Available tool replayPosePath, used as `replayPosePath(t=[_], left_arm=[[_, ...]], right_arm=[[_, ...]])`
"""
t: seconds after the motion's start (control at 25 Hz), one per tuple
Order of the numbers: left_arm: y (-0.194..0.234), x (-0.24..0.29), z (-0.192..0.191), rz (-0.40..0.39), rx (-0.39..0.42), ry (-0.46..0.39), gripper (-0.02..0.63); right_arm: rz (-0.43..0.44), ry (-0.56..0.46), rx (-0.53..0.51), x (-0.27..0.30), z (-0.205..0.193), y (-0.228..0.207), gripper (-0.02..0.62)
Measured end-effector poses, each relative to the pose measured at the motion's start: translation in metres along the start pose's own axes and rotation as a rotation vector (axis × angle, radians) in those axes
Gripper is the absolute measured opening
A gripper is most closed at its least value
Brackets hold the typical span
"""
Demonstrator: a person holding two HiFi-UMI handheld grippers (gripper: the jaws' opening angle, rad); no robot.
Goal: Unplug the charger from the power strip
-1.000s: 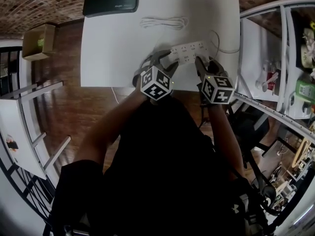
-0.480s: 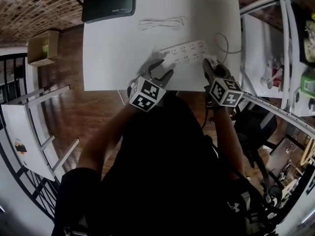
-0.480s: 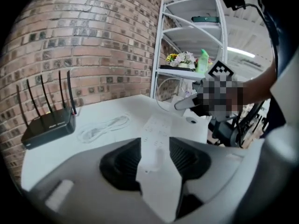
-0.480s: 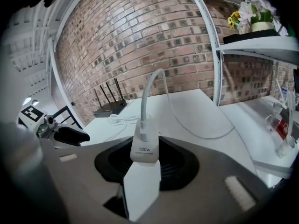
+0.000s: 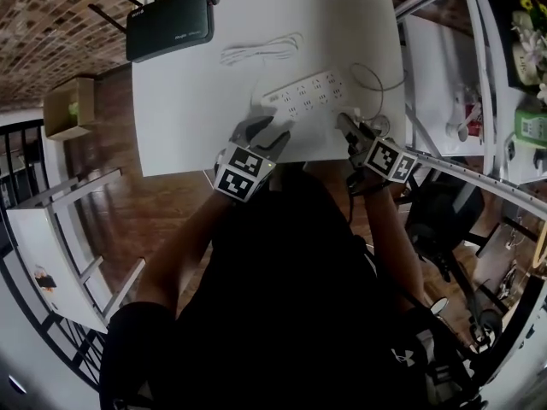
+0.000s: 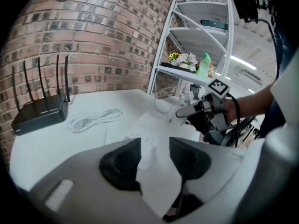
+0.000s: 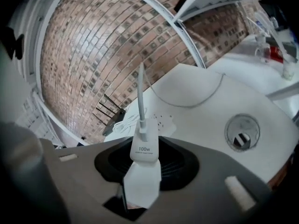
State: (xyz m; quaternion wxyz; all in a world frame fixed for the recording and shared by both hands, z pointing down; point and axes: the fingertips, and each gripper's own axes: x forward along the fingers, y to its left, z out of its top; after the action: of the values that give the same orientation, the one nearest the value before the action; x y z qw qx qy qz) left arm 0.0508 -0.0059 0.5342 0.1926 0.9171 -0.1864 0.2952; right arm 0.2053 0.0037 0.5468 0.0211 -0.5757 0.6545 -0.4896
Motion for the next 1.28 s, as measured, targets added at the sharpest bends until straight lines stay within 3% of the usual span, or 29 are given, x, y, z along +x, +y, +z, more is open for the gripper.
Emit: replayPosePath(t=[0.2, 0.48, 0.76, 1.28], left_arm=[[-0.003, 0.001, 0.01, -0.025, 0.018, -0.022, 0.19], [-0.005, 0.01, 0.018, -0.055, 0.037, -0.015, 0.19], [-0.009, 0.009, 0.034, -0.065, 0.035, -0.001, 0.19], [-0.02, 0.006, 0.027, -0.055, 0.041, 0.009, 0.19]], right_arm=[[-0.006, 0.005, 0.092, 0.001, -0.009, -0.012, 0.142], [-0.079, 0.093, 0.02, 0.007, -0.026, -0.021, 0.143], [-0.038, 0.167, 0.018, 0.022, -0.04, -0.011, 0.143], [0.0, 0.236, 0.028, 0.021, -0.054, -0.013, 0.144]])
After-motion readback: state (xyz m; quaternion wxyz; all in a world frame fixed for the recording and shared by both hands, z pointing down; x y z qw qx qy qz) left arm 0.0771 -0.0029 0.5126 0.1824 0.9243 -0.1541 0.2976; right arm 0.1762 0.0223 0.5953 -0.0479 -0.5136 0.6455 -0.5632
